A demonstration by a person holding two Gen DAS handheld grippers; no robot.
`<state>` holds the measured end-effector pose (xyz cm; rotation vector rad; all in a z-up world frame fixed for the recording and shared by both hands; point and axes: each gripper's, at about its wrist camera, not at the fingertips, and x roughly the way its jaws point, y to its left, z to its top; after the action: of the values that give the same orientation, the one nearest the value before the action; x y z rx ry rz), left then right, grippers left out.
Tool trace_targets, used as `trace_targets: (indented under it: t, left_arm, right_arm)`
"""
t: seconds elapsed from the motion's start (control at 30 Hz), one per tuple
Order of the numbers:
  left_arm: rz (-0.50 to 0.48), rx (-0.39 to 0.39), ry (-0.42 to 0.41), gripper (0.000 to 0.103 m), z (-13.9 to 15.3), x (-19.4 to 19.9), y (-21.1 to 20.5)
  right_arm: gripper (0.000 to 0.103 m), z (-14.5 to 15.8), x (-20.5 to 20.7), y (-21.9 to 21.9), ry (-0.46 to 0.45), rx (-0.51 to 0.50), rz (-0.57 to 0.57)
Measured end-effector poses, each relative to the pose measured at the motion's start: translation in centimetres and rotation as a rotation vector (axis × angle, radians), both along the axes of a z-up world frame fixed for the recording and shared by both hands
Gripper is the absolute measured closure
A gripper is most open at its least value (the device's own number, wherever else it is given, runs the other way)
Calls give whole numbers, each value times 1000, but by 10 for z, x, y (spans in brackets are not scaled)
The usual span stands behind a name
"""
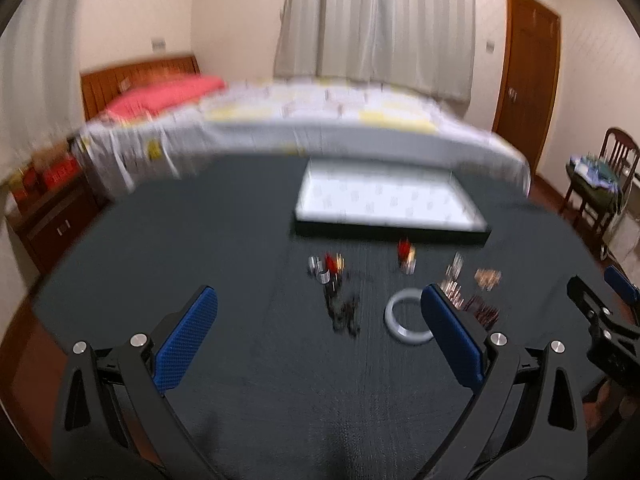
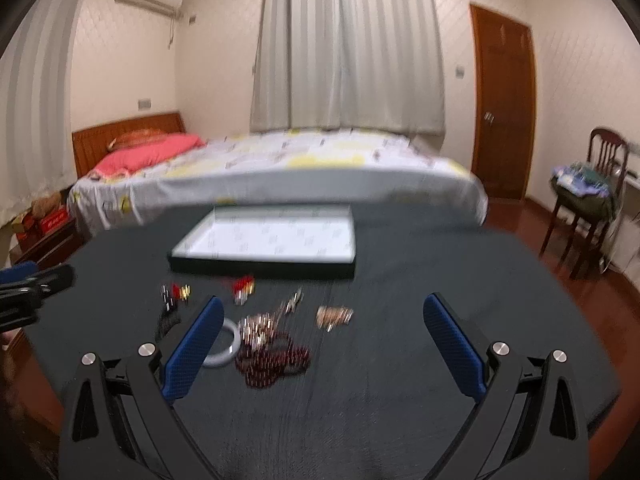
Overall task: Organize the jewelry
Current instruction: 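Reach the left tool to the black pendant and close on it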
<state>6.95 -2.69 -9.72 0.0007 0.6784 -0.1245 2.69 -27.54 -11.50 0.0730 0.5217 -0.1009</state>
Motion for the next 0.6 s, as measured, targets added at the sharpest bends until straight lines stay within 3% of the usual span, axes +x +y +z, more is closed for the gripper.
trace_targets:
  t: [0.1,0.23,0.3,0.37,0.6]
  left_arm:
    - [4,-14,56,4,-26,27,-3]
    - [11,58,54,4,-48,63,-14]
    - [2,75,69,11,-55,81,-20]
    - [3,72,101,26,-64,94,-20]
    - [0,101,160,27,-90,114,-24]
  right_arm:
    - [5,-20,14,3,49,-3,18]
    - [6,-35,28,-3,87,25,28]
    - [7,-38,31,-7,96,40,28]
    - [7,-43,40,-11,114,55,27]
    - [7,-53,57,-14,132,58,29]
